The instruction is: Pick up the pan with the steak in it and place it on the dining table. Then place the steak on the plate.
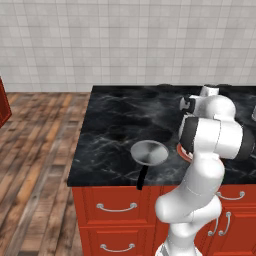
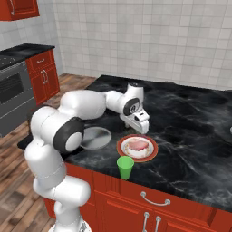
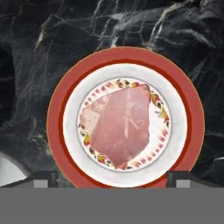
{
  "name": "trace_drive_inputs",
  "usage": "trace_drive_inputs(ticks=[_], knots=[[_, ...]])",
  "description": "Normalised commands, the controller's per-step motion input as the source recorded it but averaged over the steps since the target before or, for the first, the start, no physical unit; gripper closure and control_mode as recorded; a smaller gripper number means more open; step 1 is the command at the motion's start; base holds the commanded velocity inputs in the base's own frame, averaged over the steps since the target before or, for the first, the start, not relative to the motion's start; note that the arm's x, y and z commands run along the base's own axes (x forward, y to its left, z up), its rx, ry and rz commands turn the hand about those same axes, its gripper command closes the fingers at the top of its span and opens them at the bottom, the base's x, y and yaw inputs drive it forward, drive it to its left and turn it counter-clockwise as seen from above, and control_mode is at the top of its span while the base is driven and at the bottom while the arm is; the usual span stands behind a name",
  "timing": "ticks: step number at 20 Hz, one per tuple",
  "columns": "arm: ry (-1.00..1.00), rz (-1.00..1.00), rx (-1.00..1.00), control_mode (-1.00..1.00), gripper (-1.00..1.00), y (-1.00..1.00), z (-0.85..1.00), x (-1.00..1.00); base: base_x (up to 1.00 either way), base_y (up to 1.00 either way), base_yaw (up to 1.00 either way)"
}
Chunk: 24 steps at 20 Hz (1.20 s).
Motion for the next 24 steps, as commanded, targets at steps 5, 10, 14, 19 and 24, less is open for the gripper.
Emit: trace_drive_inputs(ticks=[5,10,14,19,24], knots=[[-0.08,0.03,0.0,-1.0,-1.0,0.34,0.71,-0.63,0.0,0.0,0.0],[-0.11,0.07,-0.03,-1.0,-1.0,0.54,0.73,-0.52,0.0,0.0,0.0],[-0.13,0.09,-0.04,-1.0,-1.0,0.56,0.85,-0.4,0.0,0.0,0.0],[-0.27,0.12,0.0,-1.0,-1.0,0.12,0.66,-0.46,0.0,0.0,0.0],[-0.46,0.05,-0.03,-1.0,-1.0,0.06,0.28,-0.51,0.0,0.0,0.0]])
